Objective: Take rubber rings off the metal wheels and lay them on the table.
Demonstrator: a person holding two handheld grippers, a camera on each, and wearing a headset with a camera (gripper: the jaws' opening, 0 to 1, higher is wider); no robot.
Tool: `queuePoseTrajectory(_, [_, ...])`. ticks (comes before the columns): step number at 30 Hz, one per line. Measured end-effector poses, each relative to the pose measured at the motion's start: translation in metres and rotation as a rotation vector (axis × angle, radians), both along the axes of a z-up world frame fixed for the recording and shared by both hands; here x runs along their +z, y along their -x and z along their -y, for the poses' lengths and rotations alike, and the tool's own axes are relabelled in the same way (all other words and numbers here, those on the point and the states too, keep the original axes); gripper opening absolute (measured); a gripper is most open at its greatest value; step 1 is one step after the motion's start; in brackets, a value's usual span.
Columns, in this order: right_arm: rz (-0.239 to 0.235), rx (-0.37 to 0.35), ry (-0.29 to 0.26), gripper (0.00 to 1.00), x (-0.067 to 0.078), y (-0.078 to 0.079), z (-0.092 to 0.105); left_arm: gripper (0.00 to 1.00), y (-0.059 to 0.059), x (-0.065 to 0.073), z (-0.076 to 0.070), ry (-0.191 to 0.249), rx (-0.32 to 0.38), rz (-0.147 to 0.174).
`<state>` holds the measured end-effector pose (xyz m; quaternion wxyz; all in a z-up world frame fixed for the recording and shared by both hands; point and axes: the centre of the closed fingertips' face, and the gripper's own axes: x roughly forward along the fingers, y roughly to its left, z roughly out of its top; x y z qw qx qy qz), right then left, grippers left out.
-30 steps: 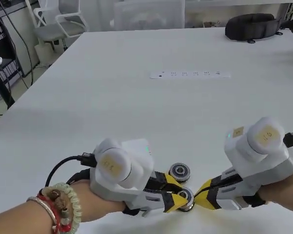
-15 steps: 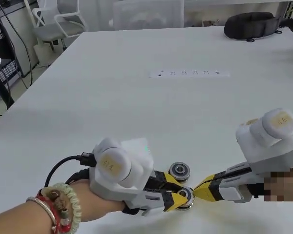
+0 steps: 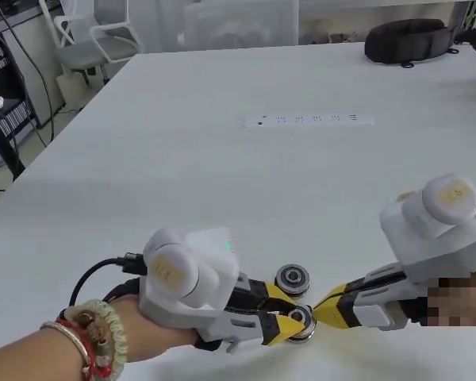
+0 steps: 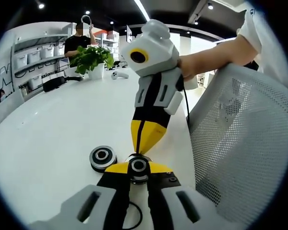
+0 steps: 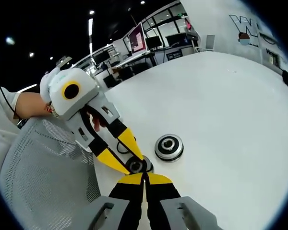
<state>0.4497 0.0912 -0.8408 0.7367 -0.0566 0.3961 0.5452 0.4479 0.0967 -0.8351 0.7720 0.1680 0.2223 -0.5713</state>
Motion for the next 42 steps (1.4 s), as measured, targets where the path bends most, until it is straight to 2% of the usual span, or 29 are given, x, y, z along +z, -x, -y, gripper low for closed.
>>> queuePoseTrajectory(22, [0.025,0.033,-0.005,0.0,0.006,0.004,-0.005,0.08,0.0,0.001,0.0,0.003,0.007,0.002])
queuePoseTrajectory(42, [0.002,0.035,-0.072,0.0,0.015,0.006,-0.01,0.08,0.0,0.0,0.0,0.004,0.012,-0.001])
